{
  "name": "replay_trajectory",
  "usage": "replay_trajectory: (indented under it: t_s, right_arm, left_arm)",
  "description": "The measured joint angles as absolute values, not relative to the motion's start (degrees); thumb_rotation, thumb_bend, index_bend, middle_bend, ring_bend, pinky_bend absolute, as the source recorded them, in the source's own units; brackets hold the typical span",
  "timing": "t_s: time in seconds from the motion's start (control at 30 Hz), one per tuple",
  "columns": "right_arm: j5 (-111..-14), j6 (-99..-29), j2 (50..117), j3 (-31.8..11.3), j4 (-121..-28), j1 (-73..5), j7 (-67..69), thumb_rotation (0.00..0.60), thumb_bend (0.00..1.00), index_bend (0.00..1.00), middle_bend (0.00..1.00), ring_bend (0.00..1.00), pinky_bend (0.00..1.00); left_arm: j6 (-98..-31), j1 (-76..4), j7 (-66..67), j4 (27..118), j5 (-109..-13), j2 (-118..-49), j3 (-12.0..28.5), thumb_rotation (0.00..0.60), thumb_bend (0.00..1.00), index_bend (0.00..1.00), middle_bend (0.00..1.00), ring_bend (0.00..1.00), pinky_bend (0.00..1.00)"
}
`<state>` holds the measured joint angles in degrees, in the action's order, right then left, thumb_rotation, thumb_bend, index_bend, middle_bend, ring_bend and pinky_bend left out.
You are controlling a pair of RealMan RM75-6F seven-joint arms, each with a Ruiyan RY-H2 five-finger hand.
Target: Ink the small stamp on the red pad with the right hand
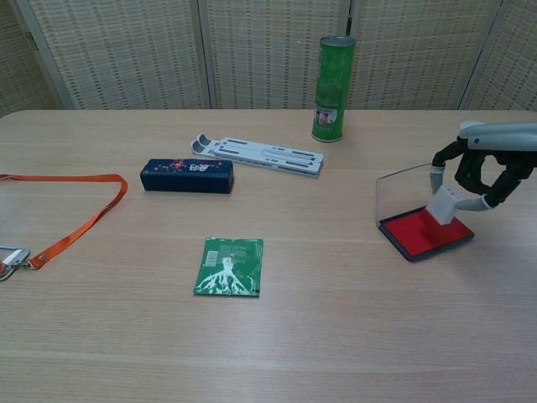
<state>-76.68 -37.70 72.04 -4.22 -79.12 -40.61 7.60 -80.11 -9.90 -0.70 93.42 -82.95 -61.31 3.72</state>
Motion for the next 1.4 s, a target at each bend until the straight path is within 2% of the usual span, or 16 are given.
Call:
replay_trajectory:
  t_s: [0.37,0.57,0.97,1.2,1.4]
  right_arm:
    - [-68.7,-35.5,71.7,-4.2,-81.2,-43.1,-3.8,0.6,0.45,0.65,0.8,0.6,0.38]
    - [-65.1,-34.7,73.9,-4.2,-79.8,-44.3,-6.6,0.6,0.45,0.66,0.8,0.6,0.38]
    - [-62.7,-34.5,76.1,-3.1,-77.7,-45.4,-9.8,0.6,0.47,0.69,0.81,0.61,0.38]
    - [-62.5,-35.3,75.3,-2.9,-78.8,-45.2,-10.1,0.6,0.47,0.7,0.81,0.61,0.38]
    - [-64.3,-37.8,71.9,-3.5,-83.9,-44.3,-8.8,0.6,0.47,0.7,0.81,0.61,0.38]
  left_arm:
    - [-80.3,-9.8,-0.7,93.5,-83.3,-61.3,3.7,0.6,0.09,0.0,0.0,0.0,0.18]
    - [-81.0,-9.6,-0.8,93.8,-83.8,-61.1,3.6,0.6,0.09,0.0,0.0,0.0,0.18]
    - [-82.0,-9.3,-1.3,94.1,-84.6,-60.8,3.6,0.6,0.09,0.0,0.0,0.0,0.18]
    - [-82.0,-9.3,-1.1,94.0,-84.6,-61.1,3.6,0.6,0.09,0.0,0.0,0.0,0.18]
    - [-81.9,-9.4,-0.8,93.8,-84.2,-61.2,3.8,0.6,0.09,0.0,0.0,0.0,0.18]
